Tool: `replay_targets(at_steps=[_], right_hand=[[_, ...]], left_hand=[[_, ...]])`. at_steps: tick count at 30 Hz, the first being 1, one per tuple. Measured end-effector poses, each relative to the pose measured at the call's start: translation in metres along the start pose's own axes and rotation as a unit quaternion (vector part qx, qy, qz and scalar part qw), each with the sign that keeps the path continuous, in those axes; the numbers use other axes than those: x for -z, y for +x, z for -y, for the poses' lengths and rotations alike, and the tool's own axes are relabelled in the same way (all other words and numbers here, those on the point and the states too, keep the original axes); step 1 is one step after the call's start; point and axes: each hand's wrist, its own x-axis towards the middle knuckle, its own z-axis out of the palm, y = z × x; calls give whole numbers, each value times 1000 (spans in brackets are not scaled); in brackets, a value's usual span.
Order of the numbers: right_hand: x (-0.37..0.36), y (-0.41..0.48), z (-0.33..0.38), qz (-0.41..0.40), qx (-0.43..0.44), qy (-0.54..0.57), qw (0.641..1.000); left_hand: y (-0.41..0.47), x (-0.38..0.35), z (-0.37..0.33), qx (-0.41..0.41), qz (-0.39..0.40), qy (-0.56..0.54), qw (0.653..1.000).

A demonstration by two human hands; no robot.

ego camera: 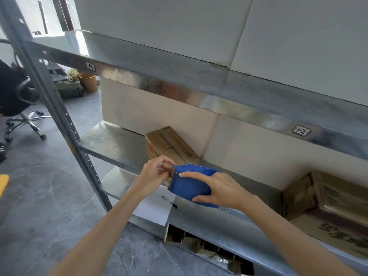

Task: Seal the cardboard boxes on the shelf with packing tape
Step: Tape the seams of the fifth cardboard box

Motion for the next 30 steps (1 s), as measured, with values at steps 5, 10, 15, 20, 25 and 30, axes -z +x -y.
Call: replay_targets(at_steps=[5, 10, 15, 20, 25, 30], right_hand=[[11, -11, -4, 11, 5, -37, 999], [24, -27, -26, 4, -41, -31, 999], [29, -39, -38, 17, -63, -51, 997], [16, -38, -57, 20, -82, -89, 992], [13, -39, -64, 18, -97, -88, 991], [10, -39, -67, 21, -104, -87, 991]], left_hand=[[-10, -3, 0, 4, -45, 2, 999], [-21, 24, 2, 36, -95, 19, 995], [-28, 29, 4, 43, -106, 29, 993], [-28, 7, 7, 25, -112, 22, 993], [-21, -8, 12, 14, -133, 31, 991], [-15, -14, 17, 7, -140, 38, 989]])
